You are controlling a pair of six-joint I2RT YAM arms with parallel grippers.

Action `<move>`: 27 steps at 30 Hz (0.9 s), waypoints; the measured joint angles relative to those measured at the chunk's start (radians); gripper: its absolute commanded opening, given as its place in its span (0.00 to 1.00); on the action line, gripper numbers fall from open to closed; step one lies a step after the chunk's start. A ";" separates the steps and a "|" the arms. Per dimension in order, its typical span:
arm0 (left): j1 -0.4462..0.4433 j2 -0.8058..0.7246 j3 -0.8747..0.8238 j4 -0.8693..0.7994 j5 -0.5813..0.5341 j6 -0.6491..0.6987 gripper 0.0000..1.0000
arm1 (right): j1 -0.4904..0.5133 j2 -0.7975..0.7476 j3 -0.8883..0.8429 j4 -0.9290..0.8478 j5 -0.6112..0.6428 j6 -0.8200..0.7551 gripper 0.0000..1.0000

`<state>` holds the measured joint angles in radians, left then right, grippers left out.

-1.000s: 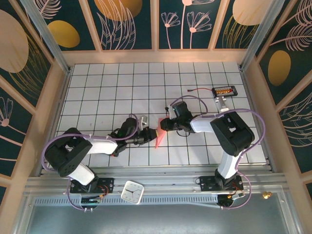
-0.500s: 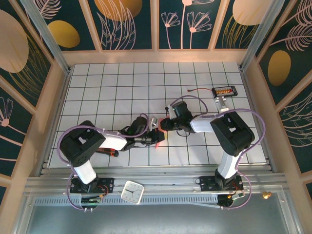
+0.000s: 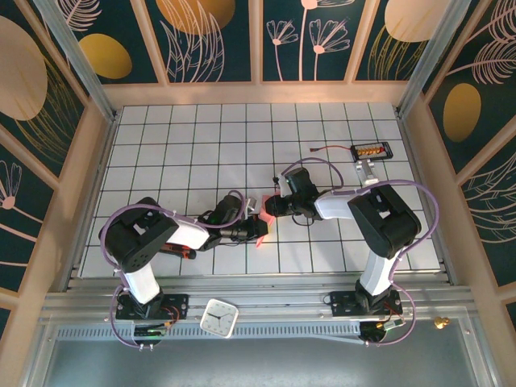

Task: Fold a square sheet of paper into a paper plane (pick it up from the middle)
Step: Fold the wing for the fifth time at the center of the table.

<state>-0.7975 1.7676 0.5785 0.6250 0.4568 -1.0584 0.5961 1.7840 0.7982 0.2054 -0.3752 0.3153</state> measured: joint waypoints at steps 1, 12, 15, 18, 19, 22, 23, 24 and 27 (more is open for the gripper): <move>0.000 0.000 -0.001 0.001 0.000 0.000 0.00 | 0.000 0.000 0.000 0.000 0.000 0.000 0.23; 0.001 0.034 -0.005 0.036 0.019 -0.008 0.01 | 0.000 0.000 0.000 0.000 0.000 0.000 0.23; 0.001 0.039 -0.010 0.051 0.019 -0.012 0.01 | 0.000 0.000 0.000 0.000 0.000 0.000 0.23; 0.001 0.039 -0.017 0.060 0.018 -0.016 0.00 | 0.000 0.000 0.000 -0.001 0.000 -0.001 0.23; 0.001 0.039 -0.020 0.063 0.018 -0.016 0.00 | 0.000 0.000 0.001 -0.003 0.000 -0.001 0.23; 0.001 0.038 -0.036 0.080 0.015 -0.018 0.00 | 0.000 0.000 0.005 -0.010 0.000 -0.003 0.25; 0.001 0.037 -0.041 0.087 0.014 -0.019 0.00 | 0.000 0.000 0.008 -0.014 -0.002 -0.002 0.25; 0.001 0.036 -0.045 0.092 0.014 -0.019 0.00 | -0.003 0.000 0.012 -0.020 -0.008 -0.001 0.26; 0.003 0.036 -0.060 0.113 0.016 -0.023 0.00 | -0.021 -0.007 0.019 -0.035 -0.029 0.008 0.28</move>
<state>-0.7940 1.8034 0.5190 0.7380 0.4725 -1.0817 0.5751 1.7771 0.8169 0.1703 -0.4038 0.3237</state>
